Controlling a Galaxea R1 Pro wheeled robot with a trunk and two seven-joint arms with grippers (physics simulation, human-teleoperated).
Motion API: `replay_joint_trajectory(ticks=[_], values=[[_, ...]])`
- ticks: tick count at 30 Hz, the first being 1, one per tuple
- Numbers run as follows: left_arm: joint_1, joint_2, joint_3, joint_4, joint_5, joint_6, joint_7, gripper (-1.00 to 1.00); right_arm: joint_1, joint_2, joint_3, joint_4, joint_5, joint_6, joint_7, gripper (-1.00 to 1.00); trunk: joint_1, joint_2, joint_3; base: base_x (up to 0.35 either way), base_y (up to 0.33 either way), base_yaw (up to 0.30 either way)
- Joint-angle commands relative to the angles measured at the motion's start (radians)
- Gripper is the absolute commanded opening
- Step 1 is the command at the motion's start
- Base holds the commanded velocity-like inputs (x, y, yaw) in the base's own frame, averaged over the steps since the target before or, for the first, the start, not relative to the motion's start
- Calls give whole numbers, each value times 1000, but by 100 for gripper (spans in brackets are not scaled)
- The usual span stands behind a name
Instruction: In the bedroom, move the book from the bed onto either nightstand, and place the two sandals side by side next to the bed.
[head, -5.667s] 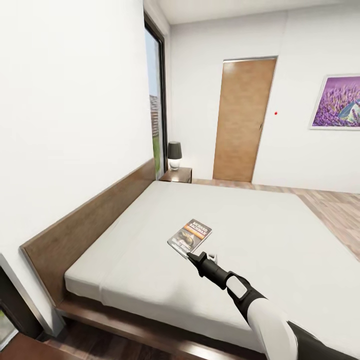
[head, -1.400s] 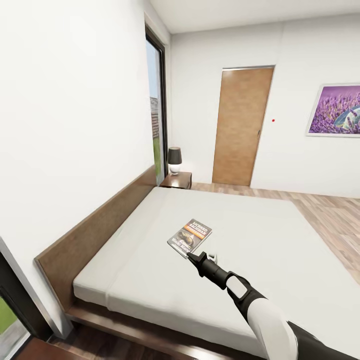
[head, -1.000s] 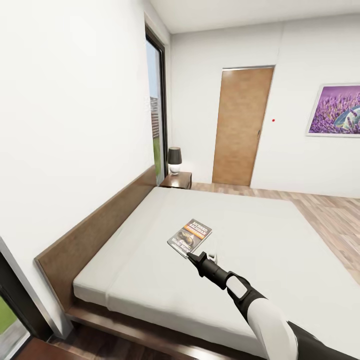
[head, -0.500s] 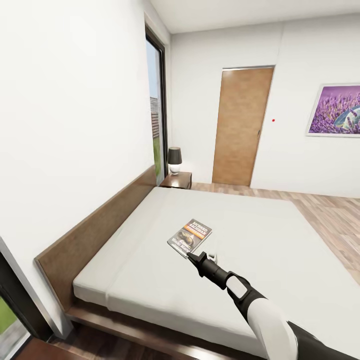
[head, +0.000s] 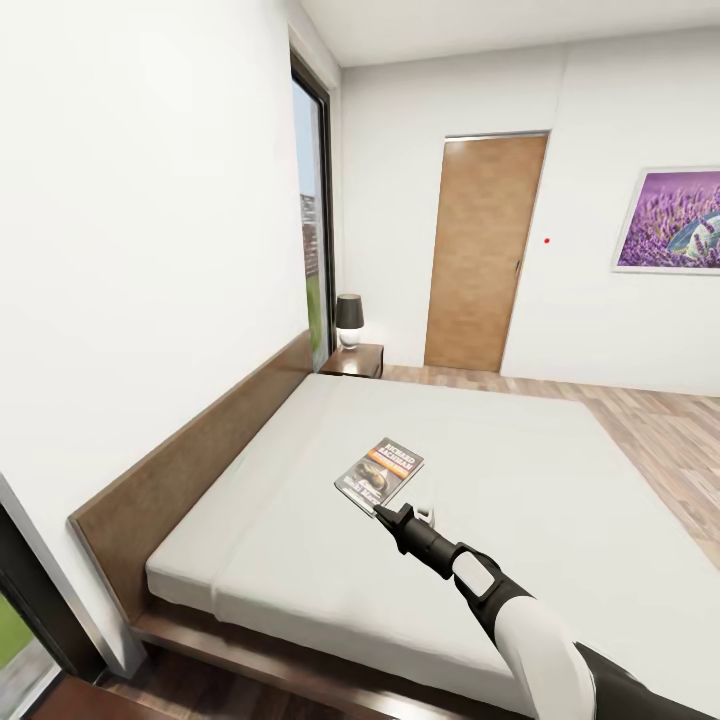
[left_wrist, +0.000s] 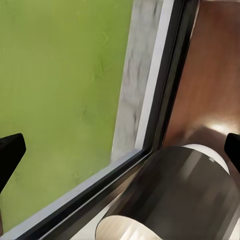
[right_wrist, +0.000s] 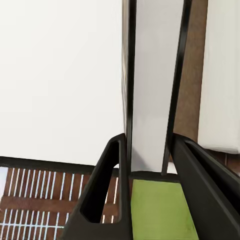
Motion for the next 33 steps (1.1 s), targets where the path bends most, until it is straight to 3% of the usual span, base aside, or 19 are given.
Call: replay_joint_trajectory(ticks=[1, 13, 19, 27, 33], values=[[-7, 1, -7, -1, 11, 1, 10, 100, 0, 0, -2, -1, -7, 9, 0, -100, 1, -2, -2, 0, 0, 0], [-7, -5, -7, 0, 11, 1, 10, 100, 0, 0, -2, -1, -7, 6, 0, -100, 1, -2, -2, 0, 0, 0], [-7, -30, -7, 1, 11, 0, 10, 100, 0, 0, -2, -1, -7, 6, 0, -100, 1, -2, -2, 0, 0, 0], [-7, -109, -9, 3, 11, 0, 11, 100, 0, 0, -2, -1, -7, 5, 0, -100, 1, -2, -2, 0, 0, 0], [-7, -220, -10, 12, 10, -2, 13, 100, 0, 0, -1, -1, -7, 4, 0, -100, 1, -2, -2, 0, 0, 0]])
